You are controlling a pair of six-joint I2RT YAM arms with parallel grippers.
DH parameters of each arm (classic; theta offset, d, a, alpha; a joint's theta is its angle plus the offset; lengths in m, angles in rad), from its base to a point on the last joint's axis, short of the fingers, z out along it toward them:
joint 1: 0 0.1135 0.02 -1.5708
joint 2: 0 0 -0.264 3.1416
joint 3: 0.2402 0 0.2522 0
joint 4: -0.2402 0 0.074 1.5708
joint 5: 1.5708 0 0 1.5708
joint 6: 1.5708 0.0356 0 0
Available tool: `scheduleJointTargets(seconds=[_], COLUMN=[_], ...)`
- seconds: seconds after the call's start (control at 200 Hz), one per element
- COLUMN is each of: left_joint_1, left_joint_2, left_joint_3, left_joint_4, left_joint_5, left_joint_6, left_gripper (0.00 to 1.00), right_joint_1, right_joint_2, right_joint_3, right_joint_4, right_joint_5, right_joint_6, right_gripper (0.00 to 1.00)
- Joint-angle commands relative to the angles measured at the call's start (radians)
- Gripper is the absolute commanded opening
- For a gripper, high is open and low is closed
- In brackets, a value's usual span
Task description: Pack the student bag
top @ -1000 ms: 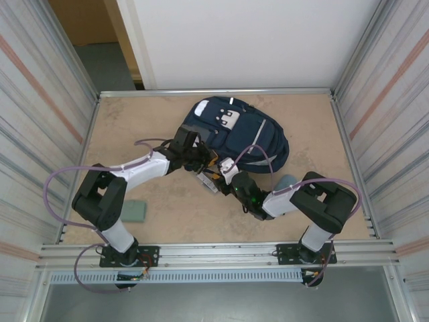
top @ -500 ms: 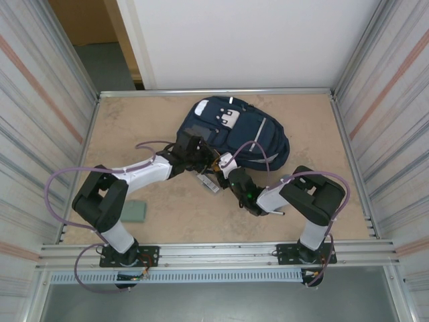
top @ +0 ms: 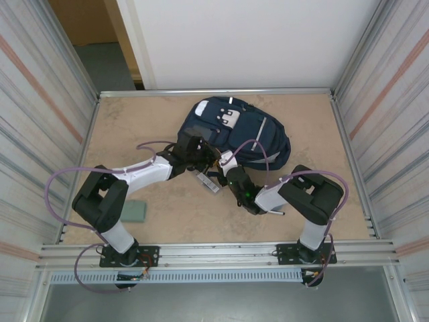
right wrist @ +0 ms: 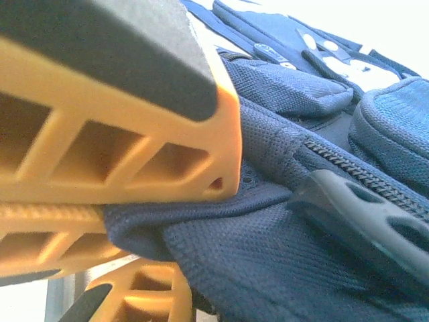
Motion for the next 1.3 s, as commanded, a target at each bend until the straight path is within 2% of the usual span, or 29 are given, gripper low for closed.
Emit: scheduleJointTargets(seconds=[0.0,0.15,0.301,0.426,0.646,0.747,0.892,0.947,1.137,1.298], left_joint_1=[-0.015,-0.012,0.007,0.02,0.049,0.066,0.08,0.085,0.095,0.112], left_joint_2=[-0.048,-0.034,-0.013,-0.012,-0.018,-0.005,-0.001,0.005,0.011,0.013], left_joint_3=[-0.008,-0.018,-0.013,-0.02,-0.047,-0.049,-0.051,-0.046,-0.045,-0.047], left_joint_4=[0.004,0.006,0.02,0.007,-0.003,0.021,0.016,0.022,0.021,0.024], left_joint_5=[0.132,0.123,0.149,0.122,0.081,0.102,0.09,0.1,0.099,0.121], left_joint_6=[0.013,0.023,0.039,0.06,0.103,0.113,0.127,0.131,0.138,0.146], left_gripper=[0.03,0.05,0.06,0.06,0.06,0.06,0.06,0.06,0.07,0.07], right_joint_1=[0.012,0.037,0.037,0.03,-0.019,-0.037,-0.097,-0.11,-0.182,-0.221], right_joint_2=[-0.059,-0.085,-0.117,-0.142,-0.214,-0.224,-0.221,-0.228,-0.242,-0.264], right_joint_3=[-0.026,-0.045,-0.064,-0.084,-0.09,-0.089,-0.095,-0.103,-0.072,-0.076], right_joint_4=[0.032,0.018,-0.011,-0.04,-0.171,-0.217,-0.253,-0.269,-0.358,-0.416], right_joint_5=[-0.042,-0.072,-0.118,-0.13,-0.315,-0.391,-0.555,-0.591,-0.84,-0.917], right_joint_6=[-0.003,-0.079,-0.079,-0.047,0.147,0.245,0.376,0.402,0.468,0.486], right_gripper=[0.03,0.01,0.0,0.0,0.0,0.0,0.0,0.0,0.0,0.0])
